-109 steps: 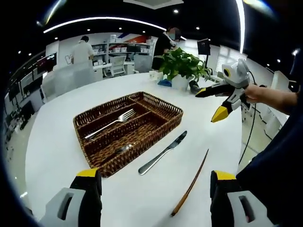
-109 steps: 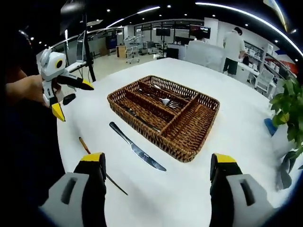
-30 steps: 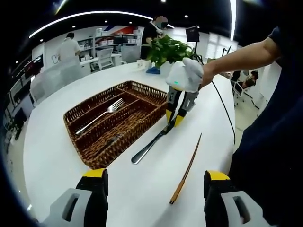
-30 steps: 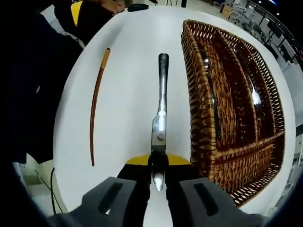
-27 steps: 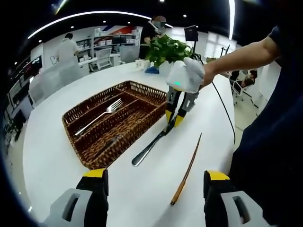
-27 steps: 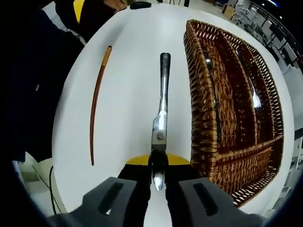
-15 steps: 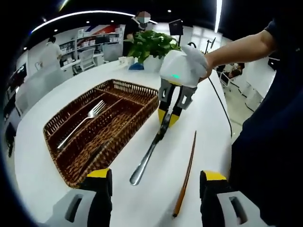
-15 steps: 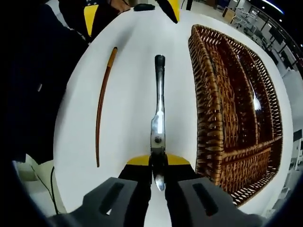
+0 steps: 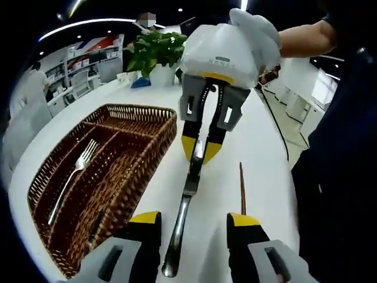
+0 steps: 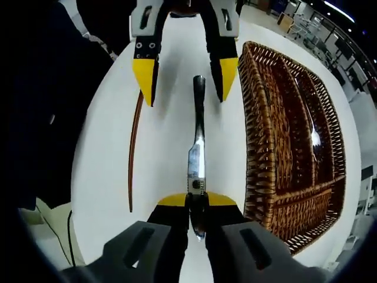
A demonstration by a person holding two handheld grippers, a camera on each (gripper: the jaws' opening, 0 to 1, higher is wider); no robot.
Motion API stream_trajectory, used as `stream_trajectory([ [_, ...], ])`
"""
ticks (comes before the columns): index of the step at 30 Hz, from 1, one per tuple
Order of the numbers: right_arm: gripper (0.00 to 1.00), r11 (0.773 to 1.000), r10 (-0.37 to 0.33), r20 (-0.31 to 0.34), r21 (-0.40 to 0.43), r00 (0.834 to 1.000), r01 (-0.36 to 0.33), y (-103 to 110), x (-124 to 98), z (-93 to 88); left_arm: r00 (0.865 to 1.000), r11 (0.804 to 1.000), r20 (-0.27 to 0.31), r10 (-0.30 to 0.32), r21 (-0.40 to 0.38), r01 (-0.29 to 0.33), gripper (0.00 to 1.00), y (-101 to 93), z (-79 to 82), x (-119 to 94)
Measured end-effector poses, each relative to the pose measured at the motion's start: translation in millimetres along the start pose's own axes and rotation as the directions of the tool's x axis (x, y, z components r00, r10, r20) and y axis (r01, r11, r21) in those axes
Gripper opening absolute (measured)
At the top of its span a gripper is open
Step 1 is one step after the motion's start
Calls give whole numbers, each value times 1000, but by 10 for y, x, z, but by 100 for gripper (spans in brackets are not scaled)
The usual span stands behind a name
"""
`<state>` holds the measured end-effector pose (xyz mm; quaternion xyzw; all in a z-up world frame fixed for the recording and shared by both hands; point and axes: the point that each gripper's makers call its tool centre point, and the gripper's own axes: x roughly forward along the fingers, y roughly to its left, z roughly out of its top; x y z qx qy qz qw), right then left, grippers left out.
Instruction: Arrange the knives, forks, and spoons in their matching storage slots by inserting each utensil handle-first until every utensil is classified and aligned in the correct compartment
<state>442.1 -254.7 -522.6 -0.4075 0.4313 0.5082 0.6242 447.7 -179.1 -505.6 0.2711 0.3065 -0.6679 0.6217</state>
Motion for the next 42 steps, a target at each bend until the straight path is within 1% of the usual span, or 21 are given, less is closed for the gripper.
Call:
stream_trajectory([
  [4, 7, 1000, -3, 0, -1, 1000, 3, 21, -25, 13, 1000, 1000, -11, -13, 23, 13, 42, -6, -25, 76],
  [6, 7, 1000, -7, 1, -2, 1000, 7, 23, -38, 22, 1000, 999, -4, -8, 42, 8, 41, 14, -4, 108],
  [9, 7, 1000, -13, 6, -3, 1000, 13, 28, -68, 40, 1000, 998, -1, -21, 64, 21, 38, 5, 24, 156],
  [12, 7, 1000, -20, 10, 0, 1000, 20, 26, -85, 57, 999, 995, -24, -37, 95, 40, 34, -16, 15, 206],
  [17, 8, 1000, -26, 15, 3, 1000, 26, 49, -92, 76, 998, 991, -63, -29, 127, 37, 24, -13, -43, 273],
  [19, 8, 1000, -28, 17, 6, 999, 27, 56, -100, 82, 997, 990, -71, -33, 132, 42, 17, -40, -51, 291],
  [20, 8, 1000, -30, 18, 7, 999, 29, 57, -94, 78, 997, 989, -76, -19, 143, 29, 15, -20, -58, 296],
  [21, 7, 1000, -30, 20, 7, 999, 30, 61, -93, 78, 996, 989, -89, -18, 144, 31, 13, -26, -71, 304],
  [23, 7, 1000, -29, 25, 10, 999, 29, 80, -89, 77, 996, 986, -91, -11, 165, 26, 11, -31, -65, 306],
  [24, 7, 1000, -26, 26, 12, 999, 26, 100, -91, 75, 995, 985, -96, -1, 170, 18, 8, -22, -71, 307],
  [25, 7, 1000, -26, 28, 9, 999, 26, 108, -90, 78, 995, 987, -103, -8, 156, 24, 7, -39, -78, 309],
  [26, 7, 1000, -26, 25, 9, 999, 25, 116, -86, 72, 995, 989, -100, -1, 148, 16, 7, -30, -74, 311],
  [28, 8, 1000, -21, 27, 13, 999, 21, 126, -81, 69, 995, 987, -104, 2, 160, 15, 7, -44, -74, 321],
  [33, 8, 1000, -15, 44, 14, 999, 14, 156, -89, 94, 993, 990, -121, -1, 143, 19, 7, -62, -100, 300],
  [35, 8, 1000, -21, 51, 1, 998, 21, 156, -86, 116, 992, 991, -130, 3, 133, 15, 6, -61, -110, 281],
  [40, 9, 999, -20, 70, -28, 997, 22, 184, -93, 172, 988, 993, -151, -9, 113, 27, 6, -90, -129, 213],
  [41, 5, 999, -19, 73, -30, 997, 22, 185, -96, 177, 988, 993, -152, -9, 113, 27, 6, -92, -128, 206],
  [42, 5, 998, -10, 90, -59, 996, 15, 204, -106, 211, 987, 996, -160, -3, 91, 18, 6, -72, -133, 173],
])
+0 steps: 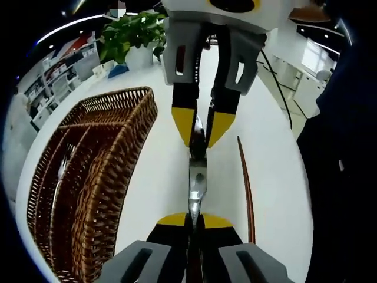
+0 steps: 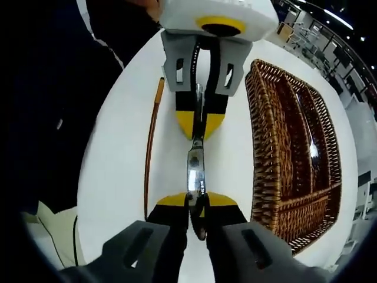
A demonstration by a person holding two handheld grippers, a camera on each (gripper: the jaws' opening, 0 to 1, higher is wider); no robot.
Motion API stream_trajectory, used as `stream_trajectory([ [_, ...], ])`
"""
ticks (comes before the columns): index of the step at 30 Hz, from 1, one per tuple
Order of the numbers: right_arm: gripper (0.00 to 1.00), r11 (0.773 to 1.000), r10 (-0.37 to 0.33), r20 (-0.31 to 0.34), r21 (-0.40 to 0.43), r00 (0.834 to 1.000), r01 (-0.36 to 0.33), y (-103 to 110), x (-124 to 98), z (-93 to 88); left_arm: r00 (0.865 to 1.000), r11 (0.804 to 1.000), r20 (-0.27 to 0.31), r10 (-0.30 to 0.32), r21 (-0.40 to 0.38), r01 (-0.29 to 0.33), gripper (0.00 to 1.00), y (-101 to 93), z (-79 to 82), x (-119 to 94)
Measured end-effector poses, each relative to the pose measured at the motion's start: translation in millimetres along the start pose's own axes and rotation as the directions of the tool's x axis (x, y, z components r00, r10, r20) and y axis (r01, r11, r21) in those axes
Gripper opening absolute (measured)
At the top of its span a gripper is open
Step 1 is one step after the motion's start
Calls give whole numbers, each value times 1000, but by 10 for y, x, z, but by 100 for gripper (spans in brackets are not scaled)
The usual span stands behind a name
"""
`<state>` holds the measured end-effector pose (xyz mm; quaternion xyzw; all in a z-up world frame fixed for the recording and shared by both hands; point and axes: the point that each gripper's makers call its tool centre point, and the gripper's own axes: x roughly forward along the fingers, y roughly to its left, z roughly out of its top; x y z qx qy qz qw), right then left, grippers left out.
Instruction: Arrange the knives, forks, and spoons in their matching storage slots by inserting each utensil handle-first until every utensil is classified and aligned in the correct compartment
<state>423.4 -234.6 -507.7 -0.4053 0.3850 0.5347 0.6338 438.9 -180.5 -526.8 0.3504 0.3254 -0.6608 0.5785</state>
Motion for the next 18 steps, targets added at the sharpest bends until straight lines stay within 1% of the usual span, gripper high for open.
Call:
stream_trajectory([
  [1, 5, 1000, -10, 0, -7, 1000, 10, -8, -4, 4, 1000, 1000, 4, -1, 14, 1, 6, 5, 2, -12],
  [3, 5, 1000, 3, 15, -6, 1000, -3, 9, -3, 33, 1000, 1000, -9, -6, 31, 6, 6, 2, -13, -30],
  [5, 5, 1000, -6, 18, -18, 1000, 6, -17, 0, 43, 1000, 1000, -13, 0, 31, 0, 6, 15, -14, -44],
  [6, 7, 1000, -8, 23, -20, 1000, 9, -27, -2, 57, 1000, 999, -15, 3, 33, -2, 6, 25, -16, -55],
  [8, 14, 999, -34, 30, -21, 999, 34, -78, -8, 77, 1000, 998, -24, 6, 56, -5, 6, 34, -27, -70],
  [10, 15, 999, -37, 40, -12, 999, 38, -101, -16, 101, 1000, 999, -25, 5, 54, -4, 6, 29, -23, -93],
  [13, 17, 999, -33, 39, 4, 999, 32, -108, 11, 98, 1000, 999, -8, 13, 52, -12, 6, 39, 23, -153],
  [15, 16, 999, -32, 33, -3, 999, 32, -104, 35, 96, 1000, 998, -3, 16, 57, -16, 6, 37, 58, -192],
  [17, 13, 999, -29, 44, -12, 999, 30, -96, 38, 129, 1000, 997, -6, 26, 71, -26, 6, 48, 77, -217],
  [18, 13, 999, -34, 41, -11, 999, 35, -100, 34, 138, 999, 997, -19, 30, 76, -28, 6, 56, 67, -237],
])
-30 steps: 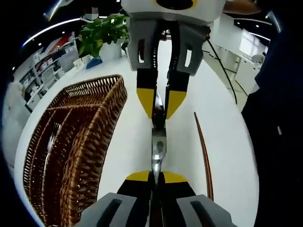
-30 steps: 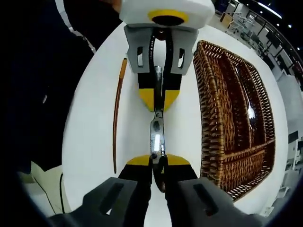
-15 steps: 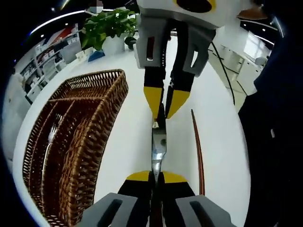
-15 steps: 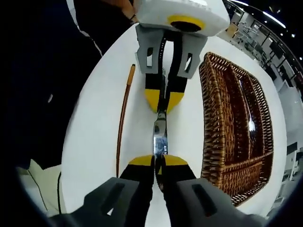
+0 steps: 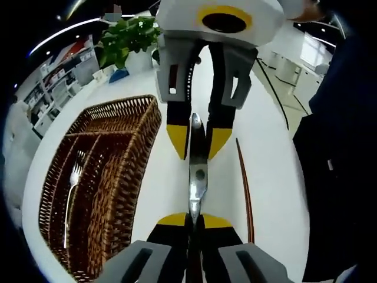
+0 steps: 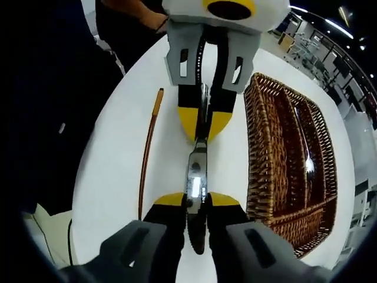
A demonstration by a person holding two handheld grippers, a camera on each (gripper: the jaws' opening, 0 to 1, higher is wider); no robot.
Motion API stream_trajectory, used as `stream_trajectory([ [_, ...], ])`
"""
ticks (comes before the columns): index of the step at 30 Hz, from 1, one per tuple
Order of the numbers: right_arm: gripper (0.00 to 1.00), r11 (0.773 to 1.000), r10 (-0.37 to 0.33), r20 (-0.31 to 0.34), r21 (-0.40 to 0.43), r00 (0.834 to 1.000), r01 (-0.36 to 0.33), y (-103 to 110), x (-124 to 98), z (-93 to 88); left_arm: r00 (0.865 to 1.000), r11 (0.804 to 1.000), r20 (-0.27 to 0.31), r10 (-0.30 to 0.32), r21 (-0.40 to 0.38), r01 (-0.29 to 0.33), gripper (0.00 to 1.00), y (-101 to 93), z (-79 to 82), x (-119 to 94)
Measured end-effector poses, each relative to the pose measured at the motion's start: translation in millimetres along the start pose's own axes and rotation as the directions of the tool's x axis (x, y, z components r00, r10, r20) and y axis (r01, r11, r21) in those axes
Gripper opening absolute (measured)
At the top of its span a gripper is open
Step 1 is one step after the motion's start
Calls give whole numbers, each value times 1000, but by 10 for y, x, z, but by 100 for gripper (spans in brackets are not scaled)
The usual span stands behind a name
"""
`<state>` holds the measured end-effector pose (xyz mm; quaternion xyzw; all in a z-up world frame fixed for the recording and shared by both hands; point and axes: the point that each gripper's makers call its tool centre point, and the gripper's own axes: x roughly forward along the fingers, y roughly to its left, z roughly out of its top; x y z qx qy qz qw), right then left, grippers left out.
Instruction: Arrange the knives, forks, and spoons in their matching storage slots by inserting each utensil handle-first until every utensil is classified and aligned in the correct compartment
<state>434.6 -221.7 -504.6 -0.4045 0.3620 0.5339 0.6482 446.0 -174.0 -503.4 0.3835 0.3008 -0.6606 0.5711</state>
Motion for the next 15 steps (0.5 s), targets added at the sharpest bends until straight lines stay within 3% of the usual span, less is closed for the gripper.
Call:
stream_trajectory([
  [8, 12, 999, -22, 61, 27, 998, 21, -86, -75, 143, 1000, 1000, -16, 10, 20, -10, 6, 65, -15, -186],
  [15, 12, 995, -95, 99, 35, 991, 92, -299, -156, 294, 999, 997, -33, 32, 74, -30, 6, 261, -9, -378],
])
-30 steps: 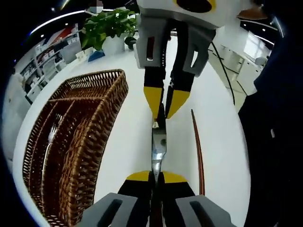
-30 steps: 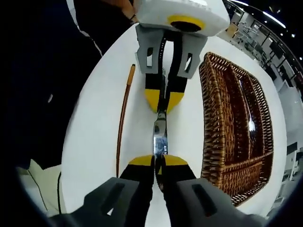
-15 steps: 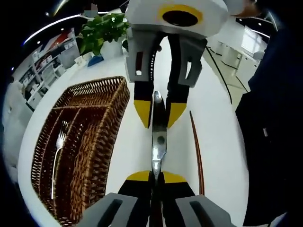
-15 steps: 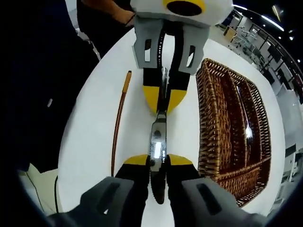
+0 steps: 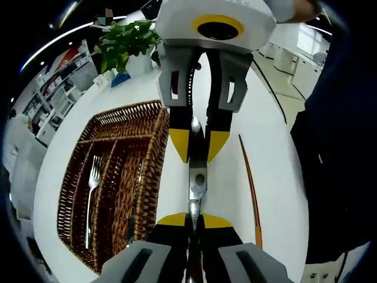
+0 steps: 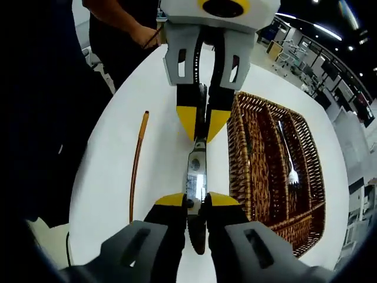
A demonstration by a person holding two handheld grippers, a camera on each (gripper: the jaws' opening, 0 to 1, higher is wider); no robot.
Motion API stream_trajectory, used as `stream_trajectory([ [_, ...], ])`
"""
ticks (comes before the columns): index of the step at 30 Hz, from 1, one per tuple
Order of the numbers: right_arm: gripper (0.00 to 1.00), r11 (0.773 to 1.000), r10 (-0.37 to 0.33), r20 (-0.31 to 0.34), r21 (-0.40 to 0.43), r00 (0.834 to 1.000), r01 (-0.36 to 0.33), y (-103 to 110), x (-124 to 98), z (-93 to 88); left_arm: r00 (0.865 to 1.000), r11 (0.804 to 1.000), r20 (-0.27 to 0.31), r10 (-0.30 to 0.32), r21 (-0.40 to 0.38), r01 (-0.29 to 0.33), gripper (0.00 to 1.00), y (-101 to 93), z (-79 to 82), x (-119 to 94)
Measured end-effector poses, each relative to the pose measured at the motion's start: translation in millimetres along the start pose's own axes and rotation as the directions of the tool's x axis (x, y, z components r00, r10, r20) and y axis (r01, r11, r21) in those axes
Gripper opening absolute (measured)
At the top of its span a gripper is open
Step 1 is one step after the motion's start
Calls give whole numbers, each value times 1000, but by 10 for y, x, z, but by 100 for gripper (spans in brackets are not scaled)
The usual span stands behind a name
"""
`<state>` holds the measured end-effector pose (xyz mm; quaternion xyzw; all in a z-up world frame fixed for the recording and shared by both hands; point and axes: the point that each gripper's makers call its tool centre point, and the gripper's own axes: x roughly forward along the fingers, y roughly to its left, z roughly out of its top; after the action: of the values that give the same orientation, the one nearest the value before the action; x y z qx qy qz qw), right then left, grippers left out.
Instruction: Arrange the knives, forks, and spoons in their matching storage slots by inserting each utensil handle-first until every utensil is classified and aligned in the correct compartment
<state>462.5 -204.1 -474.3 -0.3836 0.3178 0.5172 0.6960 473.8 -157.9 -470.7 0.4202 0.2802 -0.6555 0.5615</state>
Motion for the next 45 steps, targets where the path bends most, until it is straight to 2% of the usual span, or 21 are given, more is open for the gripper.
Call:
stream_trajectory([
  [7, 12, 998, -55, 22, -13, 998, 55, -290, -66, 125, 999, 998, -12, 43, 47, -43, 6, 294, 20, -186],
  [15, 12, 996, -86, 10, -13, 996, 87, -568, -60, 112, 997, 996, -25, 67, 66, -65, 6, 577, 20, -183],
  [31, 12, 997, -70, 0, 28, 998, 70, -874, 145, -32, 999, 998, -31, 29, 49, -27, 6, 904, -89, 2],
  [37, 12, 997, -61, -9, 45, 998, 61, -936, 293, -95, 997, 999, -79, 25, 32, -23, 6, 972, -185, 123],
  [45, 12, 996, -50, -26, 76, 998, 52, -1000, 431, -198, 995, 999, -92, 25, 24, -23, 6, 1051, -276, 262],
])
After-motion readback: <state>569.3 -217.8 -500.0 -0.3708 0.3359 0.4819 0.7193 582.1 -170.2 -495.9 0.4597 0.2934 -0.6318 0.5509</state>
